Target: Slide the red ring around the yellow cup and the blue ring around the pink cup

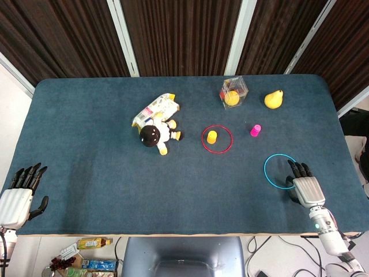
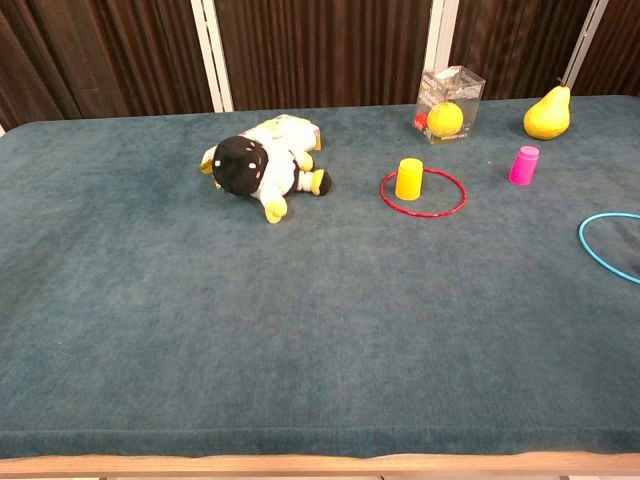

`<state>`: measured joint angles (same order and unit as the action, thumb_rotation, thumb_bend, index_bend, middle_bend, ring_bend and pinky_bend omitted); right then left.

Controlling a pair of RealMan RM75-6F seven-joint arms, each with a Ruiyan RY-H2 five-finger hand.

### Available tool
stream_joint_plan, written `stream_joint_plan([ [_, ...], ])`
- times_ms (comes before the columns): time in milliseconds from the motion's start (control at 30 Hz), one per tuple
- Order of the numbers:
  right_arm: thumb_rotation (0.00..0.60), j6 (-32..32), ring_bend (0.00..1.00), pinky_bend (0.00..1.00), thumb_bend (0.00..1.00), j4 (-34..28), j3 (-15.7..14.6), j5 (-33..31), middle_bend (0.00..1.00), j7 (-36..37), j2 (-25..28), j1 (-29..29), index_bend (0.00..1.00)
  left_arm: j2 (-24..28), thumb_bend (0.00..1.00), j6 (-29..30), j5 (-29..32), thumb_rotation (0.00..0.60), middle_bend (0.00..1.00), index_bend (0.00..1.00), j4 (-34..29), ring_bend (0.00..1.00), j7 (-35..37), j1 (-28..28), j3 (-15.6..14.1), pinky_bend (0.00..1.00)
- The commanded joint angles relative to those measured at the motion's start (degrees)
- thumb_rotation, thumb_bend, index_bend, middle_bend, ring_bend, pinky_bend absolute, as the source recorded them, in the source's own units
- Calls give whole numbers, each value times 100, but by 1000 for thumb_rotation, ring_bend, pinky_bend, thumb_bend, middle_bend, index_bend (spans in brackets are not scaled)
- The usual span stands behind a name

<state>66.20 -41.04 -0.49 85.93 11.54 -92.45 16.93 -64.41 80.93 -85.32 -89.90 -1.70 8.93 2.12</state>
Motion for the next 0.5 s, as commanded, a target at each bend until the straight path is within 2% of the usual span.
stream_joint_plan([
  [33,600,-4,0,0,479,3,4,3,0,-4,-4,1,648,6,440,-3,0,600,0,0,-8,0,-3,5,2,24],
  [500,600,2,0,0,479,34,9,25,3,37,-52,-15,689,3,441,14,-10,600,0,0,6,0,1,1,0,24],
])
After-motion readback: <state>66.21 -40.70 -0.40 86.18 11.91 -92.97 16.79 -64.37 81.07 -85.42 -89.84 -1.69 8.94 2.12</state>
